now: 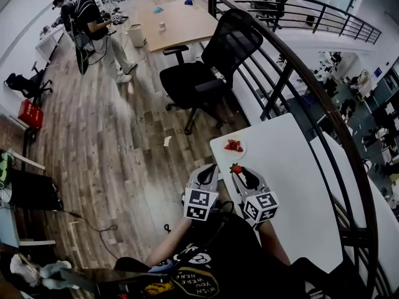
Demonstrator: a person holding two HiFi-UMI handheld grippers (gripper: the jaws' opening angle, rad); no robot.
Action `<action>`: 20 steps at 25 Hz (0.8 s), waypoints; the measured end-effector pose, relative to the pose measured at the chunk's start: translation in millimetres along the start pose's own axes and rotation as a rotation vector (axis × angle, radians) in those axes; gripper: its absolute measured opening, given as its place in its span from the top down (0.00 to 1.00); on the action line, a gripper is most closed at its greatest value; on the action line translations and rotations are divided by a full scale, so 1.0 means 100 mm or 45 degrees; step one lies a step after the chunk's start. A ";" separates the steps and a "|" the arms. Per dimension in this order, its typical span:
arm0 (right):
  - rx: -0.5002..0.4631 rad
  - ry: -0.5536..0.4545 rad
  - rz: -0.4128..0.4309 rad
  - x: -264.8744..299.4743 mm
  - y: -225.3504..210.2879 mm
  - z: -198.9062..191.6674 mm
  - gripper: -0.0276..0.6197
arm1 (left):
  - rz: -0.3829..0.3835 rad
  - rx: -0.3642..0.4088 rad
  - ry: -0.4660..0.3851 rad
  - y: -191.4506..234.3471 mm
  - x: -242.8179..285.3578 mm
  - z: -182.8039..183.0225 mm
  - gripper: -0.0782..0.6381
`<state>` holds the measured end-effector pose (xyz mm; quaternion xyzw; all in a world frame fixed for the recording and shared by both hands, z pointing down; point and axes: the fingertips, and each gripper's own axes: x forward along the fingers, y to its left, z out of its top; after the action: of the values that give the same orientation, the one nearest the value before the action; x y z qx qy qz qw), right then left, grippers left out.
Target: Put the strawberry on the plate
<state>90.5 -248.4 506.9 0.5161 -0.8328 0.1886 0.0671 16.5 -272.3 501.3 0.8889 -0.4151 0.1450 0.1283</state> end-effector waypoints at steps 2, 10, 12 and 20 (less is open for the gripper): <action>0.006 -0.003 -0.005 0.01 -0.11 0.00 0.75 | 0.012 -0.009 0.014 0.01 0.11 -0.03 0.88; 0.043 0.035 -0.036 -0.01 -0.48 -0.12 0.75 | -0.050 0.020 0.079 -0.23 0.43 -0.16 0.88; 0.061 0.048 -0.061 0.03 -0.53 -0.18 0.75 | -0.046 0.019 0.096 -0.14 0.44 -0.19 0.88; 0.052 0.154 -0.115 0.41 -0.82 -0.52 0.75 | -0.025 0.034 0.149 0.29 0.80 -0.43 0.88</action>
<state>140.0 -295.7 587.4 0.5422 -0.7991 0.2329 0.1151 37.1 -331.7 573.1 0.8846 -0.3961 0.2010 0.1421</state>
